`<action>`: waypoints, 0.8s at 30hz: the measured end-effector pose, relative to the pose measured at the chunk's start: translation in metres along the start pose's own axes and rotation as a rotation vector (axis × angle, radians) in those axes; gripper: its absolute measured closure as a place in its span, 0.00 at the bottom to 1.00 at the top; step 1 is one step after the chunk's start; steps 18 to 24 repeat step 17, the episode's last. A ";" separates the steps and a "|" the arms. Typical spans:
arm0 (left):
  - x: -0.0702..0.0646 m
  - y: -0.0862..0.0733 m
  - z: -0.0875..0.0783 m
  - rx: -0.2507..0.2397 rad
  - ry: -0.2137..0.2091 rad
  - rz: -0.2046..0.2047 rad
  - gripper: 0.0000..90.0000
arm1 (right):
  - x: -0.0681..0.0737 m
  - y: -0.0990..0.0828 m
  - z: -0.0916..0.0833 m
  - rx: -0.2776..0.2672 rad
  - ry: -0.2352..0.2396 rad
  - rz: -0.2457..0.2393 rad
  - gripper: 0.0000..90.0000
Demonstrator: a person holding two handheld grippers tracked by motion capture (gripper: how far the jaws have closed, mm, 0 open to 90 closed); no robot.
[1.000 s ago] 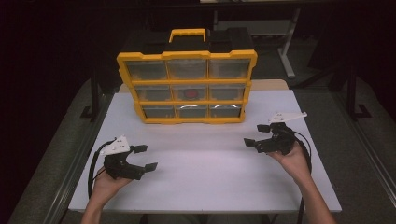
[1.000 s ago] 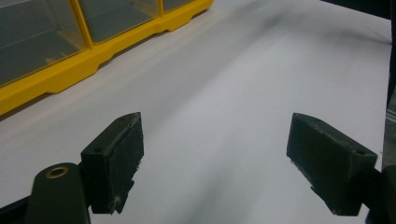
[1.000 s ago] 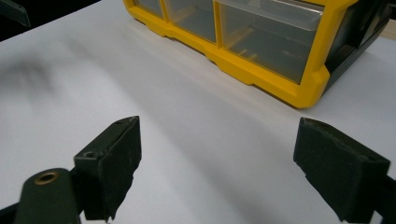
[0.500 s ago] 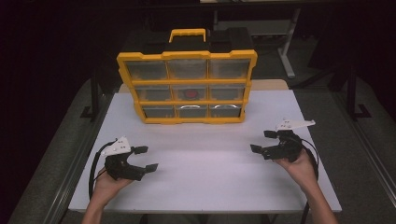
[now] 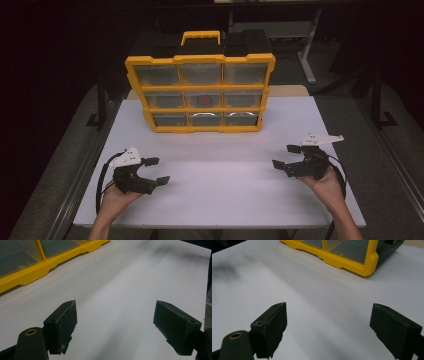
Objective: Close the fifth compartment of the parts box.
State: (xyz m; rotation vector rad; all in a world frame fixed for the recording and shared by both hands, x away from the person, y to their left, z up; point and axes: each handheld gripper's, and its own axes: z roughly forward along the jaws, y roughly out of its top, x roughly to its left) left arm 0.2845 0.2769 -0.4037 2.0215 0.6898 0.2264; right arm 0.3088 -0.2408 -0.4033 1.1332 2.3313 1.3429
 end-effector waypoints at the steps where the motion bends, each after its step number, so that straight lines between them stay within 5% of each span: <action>1: 0.000 0.000 0.000 0.001 0.002 0.002 0.21 | 0.000 -0.001 -0.001 -0.003 -0.002 -0.004 0.15; 24: 0.000 -0.001 0.003 0.011 -0.011 -0.002 0.21 | -0.002 -0.011 0.002 0.011 0.003 0.006 0.15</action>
